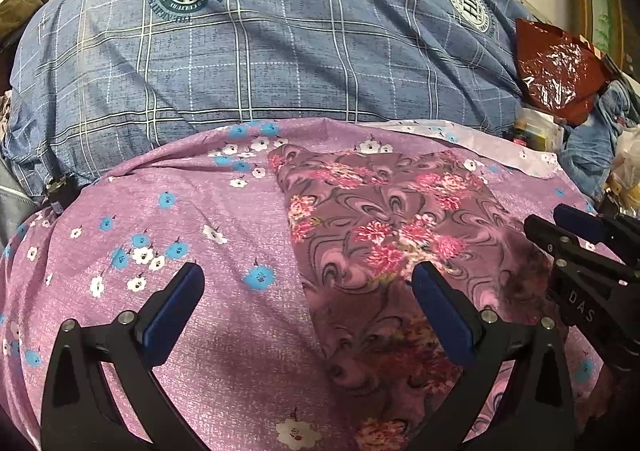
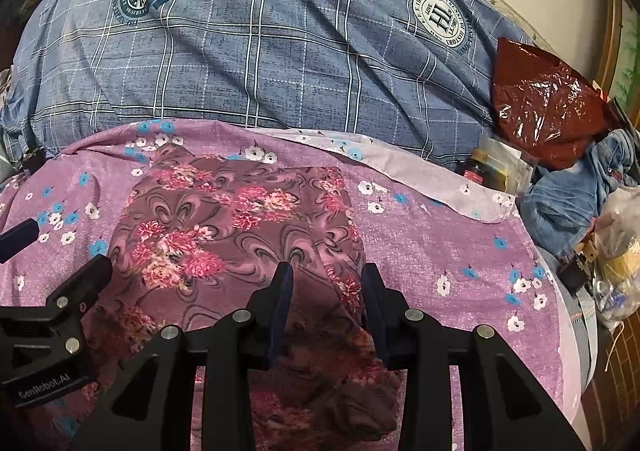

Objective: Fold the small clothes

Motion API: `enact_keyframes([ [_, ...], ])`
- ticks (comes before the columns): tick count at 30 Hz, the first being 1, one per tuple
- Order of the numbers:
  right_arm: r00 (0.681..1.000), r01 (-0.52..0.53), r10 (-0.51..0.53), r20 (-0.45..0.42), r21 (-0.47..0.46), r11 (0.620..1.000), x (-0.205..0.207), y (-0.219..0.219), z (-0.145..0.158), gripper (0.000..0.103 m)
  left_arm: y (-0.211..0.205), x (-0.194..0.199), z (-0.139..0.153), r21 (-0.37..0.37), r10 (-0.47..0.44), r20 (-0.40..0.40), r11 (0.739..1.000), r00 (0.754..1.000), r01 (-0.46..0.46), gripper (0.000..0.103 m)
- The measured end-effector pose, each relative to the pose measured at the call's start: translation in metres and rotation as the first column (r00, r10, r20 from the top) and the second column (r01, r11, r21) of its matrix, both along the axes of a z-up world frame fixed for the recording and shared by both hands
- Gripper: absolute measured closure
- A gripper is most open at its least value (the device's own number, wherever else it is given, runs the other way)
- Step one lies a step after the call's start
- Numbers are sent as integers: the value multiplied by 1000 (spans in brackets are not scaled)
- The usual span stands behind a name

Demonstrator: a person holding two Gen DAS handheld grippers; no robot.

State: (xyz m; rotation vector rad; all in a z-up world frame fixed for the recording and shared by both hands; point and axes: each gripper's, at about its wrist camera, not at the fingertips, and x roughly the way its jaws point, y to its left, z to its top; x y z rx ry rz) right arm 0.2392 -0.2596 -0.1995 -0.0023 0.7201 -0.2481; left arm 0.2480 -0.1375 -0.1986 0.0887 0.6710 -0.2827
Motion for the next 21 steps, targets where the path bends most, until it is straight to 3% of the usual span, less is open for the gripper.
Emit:
enact_keyframes([
  [21, 999, 6, -6, -33, 9, 1000, 4, -3, -10, 67, 2, 4, -5, -11, -5, -38, 1000, 999, 4, 0],
])
